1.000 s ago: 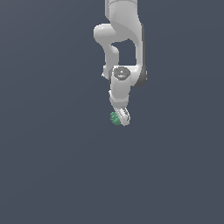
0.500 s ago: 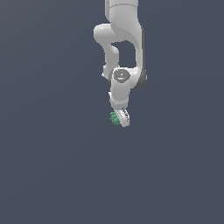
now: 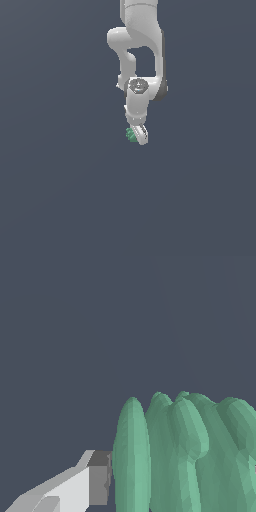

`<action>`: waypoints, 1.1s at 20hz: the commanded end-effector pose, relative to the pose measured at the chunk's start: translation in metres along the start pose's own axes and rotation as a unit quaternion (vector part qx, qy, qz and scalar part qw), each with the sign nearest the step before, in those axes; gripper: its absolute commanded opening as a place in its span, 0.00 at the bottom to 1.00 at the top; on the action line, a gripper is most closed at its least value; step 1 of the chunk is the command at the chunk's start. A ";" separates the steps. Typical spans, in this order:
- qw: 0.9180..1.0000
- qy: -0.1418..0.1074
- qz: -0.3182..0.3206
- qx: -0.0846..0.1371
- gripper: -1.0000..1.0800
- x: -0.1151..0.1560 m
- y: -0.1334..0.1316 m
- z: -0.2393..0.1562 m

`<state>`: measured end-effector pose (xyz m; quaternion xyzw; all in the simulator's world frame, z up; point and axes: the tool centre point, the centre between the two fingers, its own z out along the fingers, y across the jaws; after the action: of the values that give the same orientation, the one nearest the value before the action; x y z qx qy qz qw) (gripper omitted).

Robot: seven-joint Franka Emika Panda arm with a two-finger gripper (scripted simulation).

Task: Pick up the object and move it to a goal position.

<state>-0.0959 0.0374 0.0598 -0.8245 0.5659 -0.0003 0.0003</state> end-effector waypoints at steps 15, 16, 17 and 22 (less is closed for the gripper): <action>1.000 0.000 0.001 0.000 0.00 0.029 -0.004 -0.095; 1.000 0.000 0.001 0.000 0.00 0.032 -0.004 -0.105; 1.000 0.000 0.001 0.000 0.00 0.035 -0.005 -0.115; 1.000 0.001 0.001 0.000 0.00 0.050 -0.007 -0.166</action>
<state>-0.0733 -0.0030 0.2101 -0.8237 0.5670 -0.0008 0.0000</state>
